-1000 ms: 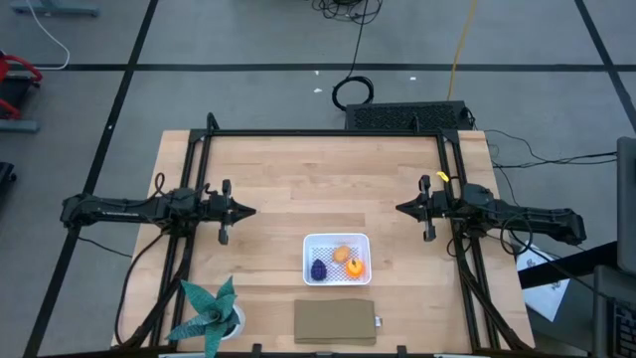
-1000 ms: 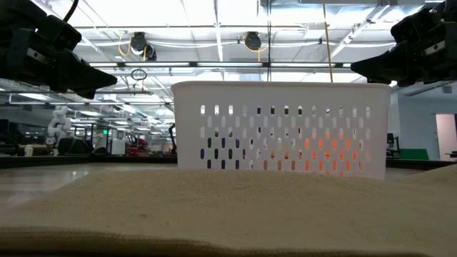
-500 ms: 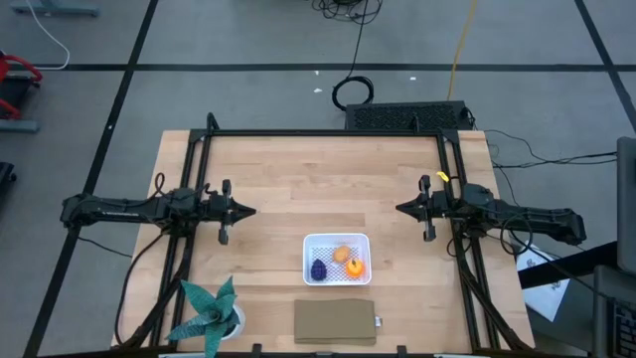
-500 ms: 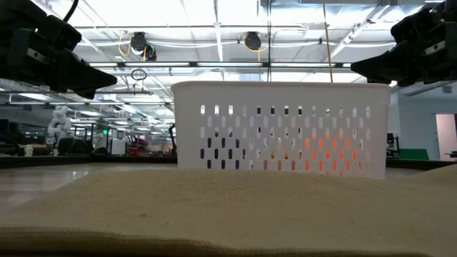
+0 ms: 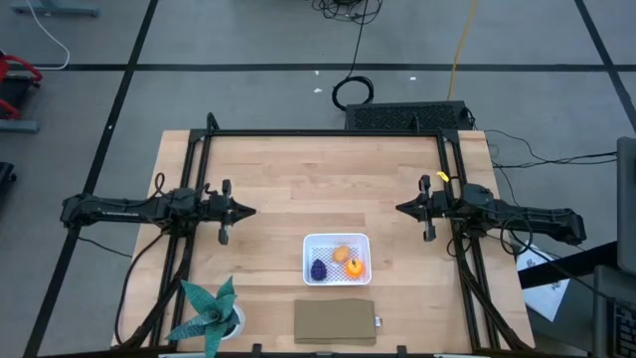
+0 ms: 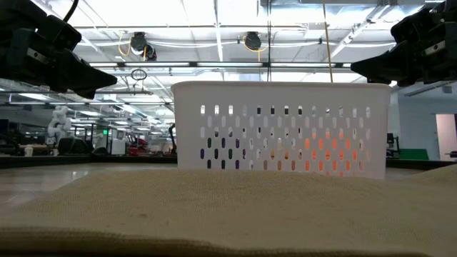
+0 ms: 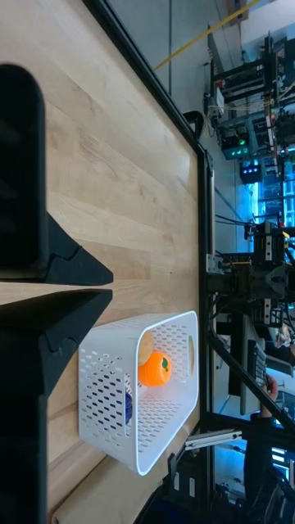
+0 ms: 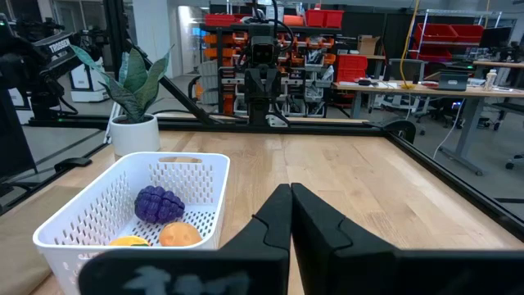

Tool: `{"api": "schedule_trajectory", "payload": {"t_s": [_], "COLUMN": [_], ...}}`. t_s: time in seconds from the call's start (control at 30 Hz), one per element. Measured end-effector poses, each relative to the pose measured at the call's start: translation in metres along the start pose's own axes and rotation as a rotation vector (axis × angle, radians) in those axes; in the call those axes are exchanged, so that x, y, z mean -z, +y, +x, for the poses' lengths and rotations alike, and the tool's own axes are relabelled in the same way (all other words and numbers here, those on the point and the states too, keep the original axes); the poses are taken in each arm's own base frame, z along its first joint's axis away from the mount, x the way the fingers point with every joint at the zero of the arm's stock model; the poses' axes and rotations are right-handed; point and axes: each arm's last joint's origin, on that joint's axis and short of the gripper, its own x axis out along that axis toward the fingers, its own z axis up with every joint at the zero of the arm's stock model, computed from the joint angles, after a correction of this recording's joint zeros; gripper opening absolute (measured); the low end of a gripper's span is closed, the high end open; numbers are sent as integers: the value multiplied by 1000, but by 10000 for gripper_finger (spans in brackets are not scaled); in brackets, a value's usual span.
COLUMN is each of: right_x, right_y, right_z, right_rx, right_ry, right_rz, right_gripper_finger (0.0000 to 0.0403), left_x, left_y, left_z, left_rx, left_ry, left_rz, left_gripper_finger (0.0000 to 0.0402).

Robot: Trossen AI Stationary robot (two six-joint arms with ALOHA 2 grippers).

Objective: Pick and placing Produce into tupperware
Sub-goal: Return to Home Position

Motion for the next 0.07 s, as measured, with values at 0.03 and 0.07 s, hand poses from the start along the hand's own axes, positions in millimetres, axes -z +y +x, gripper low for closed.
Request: {"api": "schedule_trajectory", "payload": {"t_s": [0.03, 0.07], "right_x": [0, 0], "right_y": [0, 0], "right_z": [0, 0], "right_rx": [0, 0], "right_ry": [0, 0], "right_rz": [0, 0], "right_gripper_finger": [0, 0], "left_x": [0, 0], "left_y": [0, 0], "left_z": [0, 0], "left_rx": [0, 0], "left_ry": [0, 0], "left_rz": [0, 0], "left_gripper_finger": [24, 24]}}
